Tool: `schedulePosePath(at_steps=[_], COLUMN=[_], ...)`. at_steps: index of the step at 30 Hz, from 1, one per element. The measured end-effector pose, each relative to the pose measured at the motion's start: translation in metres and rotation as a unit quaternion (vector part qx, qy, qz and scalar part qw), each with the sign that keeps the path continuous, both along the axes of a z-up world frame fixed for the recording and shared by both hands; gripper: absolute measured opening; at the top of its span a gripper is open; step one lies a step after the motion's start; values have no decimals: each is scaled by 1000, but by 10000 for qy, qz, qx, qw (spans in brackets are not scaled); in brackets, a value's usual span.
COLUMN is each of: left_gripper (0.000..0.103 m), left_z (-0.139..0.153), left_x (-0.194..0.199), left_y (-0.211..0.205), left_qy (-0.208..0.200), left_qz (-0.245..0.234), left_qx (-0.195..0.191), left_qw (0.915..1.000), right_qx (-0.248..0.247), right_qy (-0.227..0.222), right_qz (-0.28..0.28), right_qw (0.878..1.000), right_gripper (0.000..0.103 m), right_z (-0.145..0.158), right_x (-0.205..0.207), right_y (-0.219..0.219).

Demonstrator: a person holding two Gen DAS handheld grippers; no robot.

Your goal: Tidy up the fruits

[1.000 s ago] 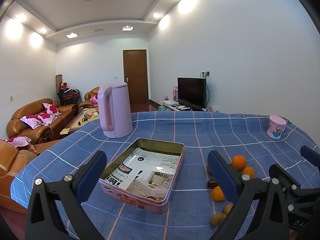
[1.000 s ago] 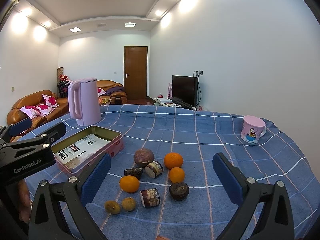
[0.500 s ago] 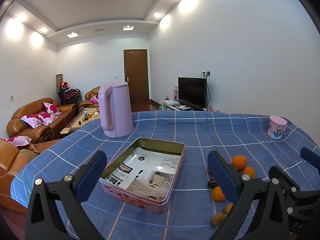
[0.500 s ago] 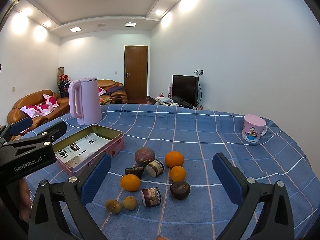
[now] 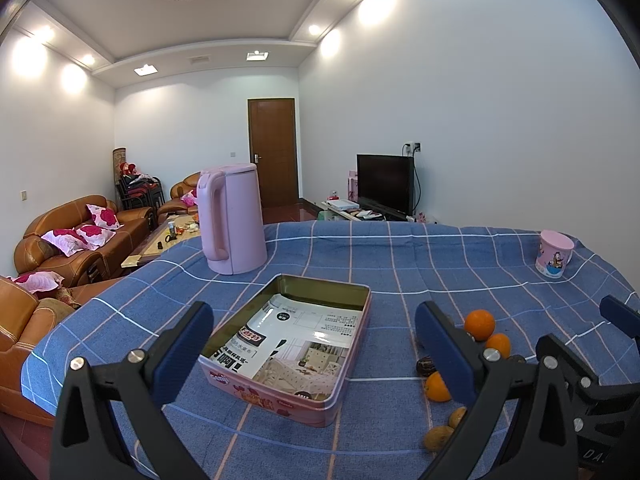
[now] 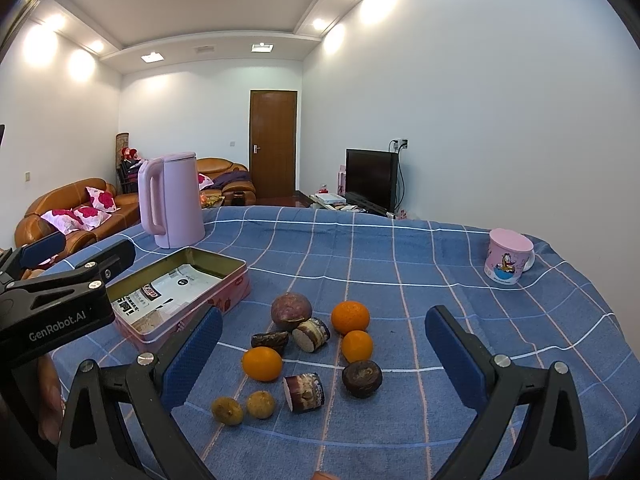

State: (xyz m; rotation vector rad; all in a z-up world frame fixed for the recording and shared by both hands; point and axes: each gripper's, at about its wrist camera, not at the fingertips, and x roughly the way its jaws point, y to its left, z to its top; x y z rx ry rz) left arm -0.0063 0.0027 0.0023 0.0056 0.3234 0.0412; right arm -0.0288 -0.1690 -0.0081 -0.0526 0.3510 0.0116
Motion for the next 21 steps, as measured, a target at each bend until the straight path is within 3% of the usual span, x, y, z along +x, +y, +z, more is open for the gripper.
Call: schedulePosePath(at_steps=[21], left_gripper=[103], left_z=[-13], left_x=[3], left_y=[-1], left_qy=[107], left_qz=[7], left_qx=[51], left_qw=[9999], right_qx=[21], right_qy=[101], right_qz=[-5], right_qw=[9999], right_gripper=[102], right_z=[-13], right_x=[3], right_y=[-2])
